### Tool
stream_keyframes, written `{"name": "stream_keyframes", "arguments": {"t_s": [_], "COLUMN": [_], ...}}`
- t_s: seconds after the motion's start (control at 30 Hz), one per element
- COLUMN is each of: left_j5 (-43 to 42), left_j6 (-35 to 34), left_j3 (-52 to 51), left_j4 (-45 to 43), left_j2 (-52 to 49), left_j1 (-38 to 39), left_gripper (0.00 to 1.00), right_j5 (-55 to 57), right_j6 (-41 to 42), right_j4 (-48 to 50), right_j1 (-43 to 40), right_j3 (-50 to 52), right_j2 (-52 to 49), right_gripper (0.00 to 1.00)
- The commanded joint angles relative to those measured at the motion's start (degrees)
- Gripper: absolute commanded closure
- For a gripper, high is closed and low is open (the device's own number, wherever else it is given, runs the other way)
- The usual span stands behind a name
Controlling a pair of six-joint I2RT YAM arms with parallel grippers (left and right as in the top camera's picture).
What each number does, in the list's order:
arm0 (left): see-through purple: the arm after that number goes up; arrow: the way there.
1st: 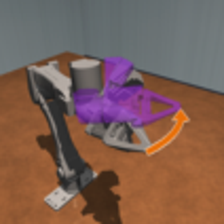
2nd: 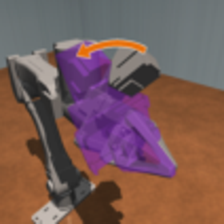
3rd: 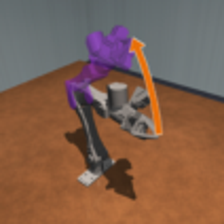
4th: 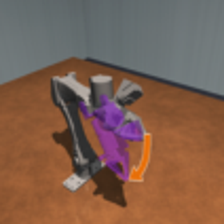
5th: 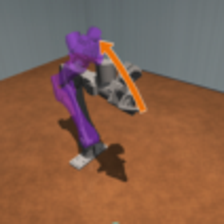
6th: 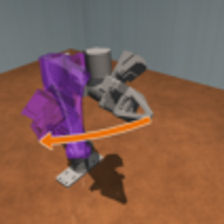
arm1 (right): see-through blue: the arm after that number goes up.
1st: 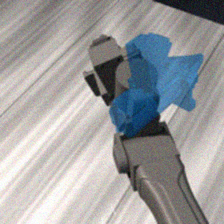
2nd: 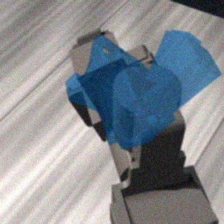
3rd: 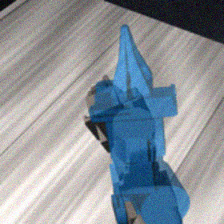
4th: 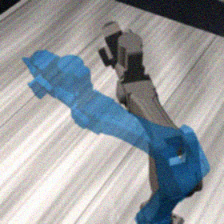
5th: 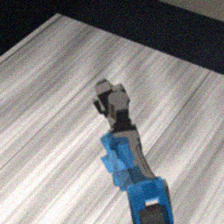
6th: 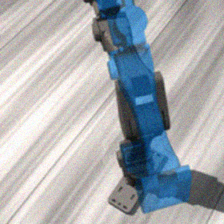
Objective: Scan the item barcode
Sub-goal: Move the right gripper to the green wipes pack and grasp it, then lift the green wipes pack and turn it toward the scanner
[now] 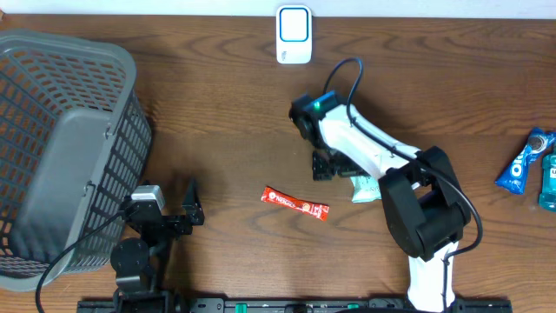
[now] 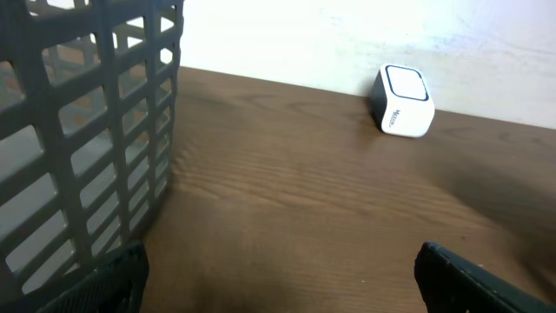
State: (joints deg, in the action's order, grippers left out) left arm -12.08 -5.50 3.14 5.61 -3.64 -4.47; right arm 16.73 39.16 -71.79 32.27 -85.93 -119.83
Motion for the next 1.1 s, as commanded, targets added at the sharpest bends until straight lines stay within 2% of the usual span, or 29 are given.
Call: {"name": "stream_keyframes", "arguments": {"t_s": [0.0,0.13,0.2,0.3,0.33,0.5,0.63,0.77,0.83,0.93,1.0,1.07], "left_j5": [-0.3,-0.3,-0.3,-0.3,-0.3,-0.3,-0.3,-0.3,-0.3,-0.3,-0.3,-0.3], "left_j6": [0.5,0.5,0.5,0.5,0.5,0.5,0.5,0.5,0.5,0.5,0.5,0.5], "left_j3": [-1.2,-1.2,-1.2,-1.2,-1.2,-1.2,-1.2,-1.2,-1.2,-1.2,-1.2,-1.2], "left_j4": [1.2,1.2,1.2,1.2,1.2,1.2,1.2,1.2,1.2,1.2,1.2,1.2], "left_j2": [0.1,0.1,0.1,0.1,0.1,0.1,0.1,0.1,0.1,0.1,0.1,0.1], "left_j1": [-0.3,-0.3,-0.3,-0.3,-0.3,-0.3,-0.3,-0.3,-0.3,-0.3,-0.3,-0.3], "left_gripper": [0.02,0.02,0.02,0.02,0.02,0.02,0.02,0.02,0.02,0.02,0.02,0.02], "right_j5": [-0.3,2.9,5.5,7.1,7.2,6.6,6.3,3.6,1.8,-1.5,-2.9,-3.8], "right_j6": [-2.7,-5.6,-7.4,-9.4,-9.4,-9.4,-9.5,-9.5,-9.4,-9.4,-9.4,-9.4], "right_j4": [6.6,15.6,18.8,21.7,22.2,22.4,17.2,14.7,14.8,16.7,18.6,19.9], "right_j1": [0.0,0.0,0.0,0.0,0.0,0.0,0.0,0.0,-0.1,-0.1,-0.1,-0.1], "right_j3": [7.2,12.8,15.0,18.1,19.1,22.9,22.8,22.6,22.8,22.8,22.8,22.7], "right_j2": [1.0,1.0,1.0,1.0,1.0,1.0,1.0,1.0,1.0,1.0,1.0,1.0], "right_gripper": [0.12,0.25,0.28,0.44,0.46,0.45,0.37,0.41,0.5,0.7,0.88,0.93]}}
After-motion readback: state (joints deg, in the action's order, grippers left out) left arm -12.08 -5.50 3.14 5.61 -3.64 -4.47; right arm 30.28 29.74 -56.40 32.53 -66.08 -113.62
